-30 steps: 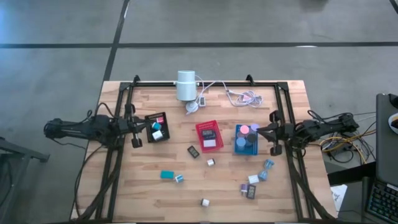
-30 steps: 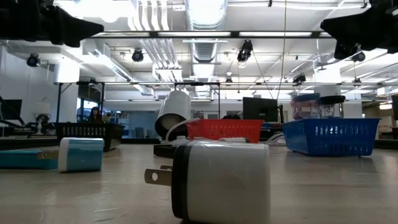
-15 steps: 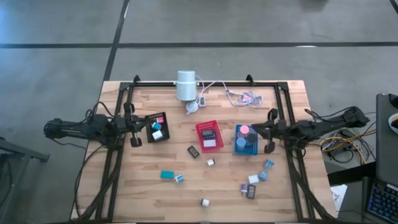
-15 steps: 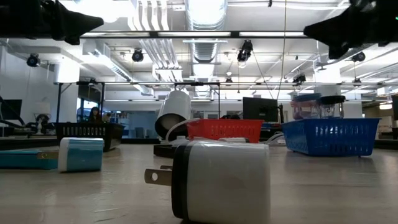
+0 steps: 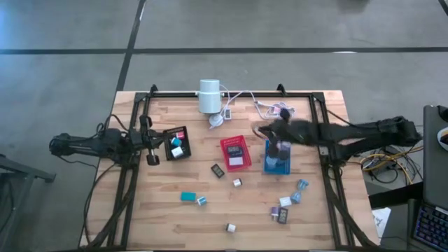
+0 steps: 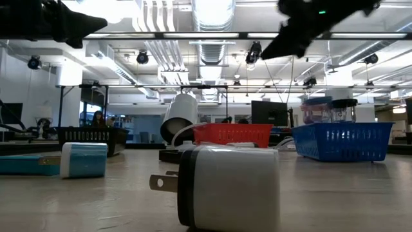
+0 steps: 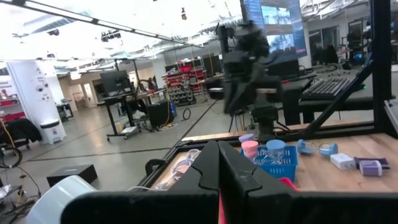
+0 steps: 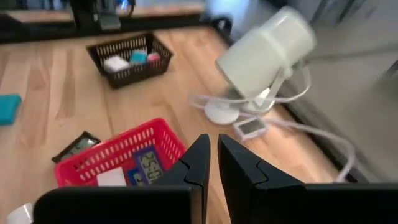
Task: Pick & Place Office items
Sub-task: Put the white digital clock into the red bin
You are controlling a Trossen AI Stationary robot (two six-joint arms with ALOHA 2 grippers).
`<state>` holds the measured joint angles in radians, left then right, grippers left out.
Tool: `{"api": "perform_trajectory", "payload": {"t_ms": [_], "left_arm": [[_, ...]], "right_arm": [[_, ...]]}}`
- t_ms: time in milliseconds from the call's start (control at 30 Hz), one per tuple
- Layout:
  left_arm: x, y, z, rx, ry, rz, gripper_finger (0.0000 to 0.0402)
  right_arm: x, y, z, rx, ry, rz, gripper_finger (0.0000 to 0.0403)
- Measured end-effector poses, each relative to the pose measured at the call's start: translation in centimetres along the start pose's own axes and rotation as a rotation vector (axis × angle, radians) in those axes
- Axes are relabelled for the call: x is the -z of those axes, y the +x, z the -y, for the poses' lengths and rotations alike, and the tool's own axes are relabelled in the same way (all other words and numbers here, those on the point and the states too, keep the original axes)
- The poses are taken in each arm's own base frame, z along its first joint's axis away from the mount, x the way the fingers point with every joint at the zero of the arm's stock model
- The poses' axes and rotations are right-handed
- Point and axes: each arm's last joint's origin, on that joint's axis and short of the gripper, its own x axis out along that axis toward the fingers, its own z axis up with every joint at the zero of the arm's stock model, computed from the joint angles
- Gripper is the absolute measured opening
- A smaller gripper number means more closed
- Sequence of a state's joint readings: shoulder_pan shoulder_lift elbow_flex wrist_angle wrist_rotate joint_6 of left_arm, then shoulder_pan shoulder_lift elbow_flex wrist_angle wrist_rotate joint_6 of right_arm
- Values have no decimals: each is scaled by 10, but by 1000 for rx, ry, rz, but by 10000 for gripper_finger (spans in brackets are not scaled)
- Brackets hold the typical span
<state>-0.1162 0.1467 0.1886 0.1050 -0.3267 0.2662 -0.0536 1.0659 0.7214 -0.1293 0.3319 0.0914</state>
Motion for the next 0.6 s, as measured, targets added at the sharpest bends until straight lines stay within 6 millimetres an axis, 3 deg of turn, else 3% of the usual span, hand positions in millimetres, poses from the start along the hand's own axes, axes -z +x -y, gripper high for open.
{"api": "perform_trajectory", "payload": {"t_ms": [133, 300, 433, 600], "left_arm": [[0, 0, 0, 0, -9, 0, 0], [0, 0, 0, 0, 0, -1, 0], [1, 0, 0, 1, 5, -7, 0], [4, 0, 1, 7, 21, -36, 0]], "right_arm": [[-29, 35, 27, -88, 2, -99, 31], [-49, 82, 61, -161, -58, -192, 31], [-55, 120, 80, -157, -136, -317, 31], [-53, 168, 89, -177, -155, -461, 41]]}}
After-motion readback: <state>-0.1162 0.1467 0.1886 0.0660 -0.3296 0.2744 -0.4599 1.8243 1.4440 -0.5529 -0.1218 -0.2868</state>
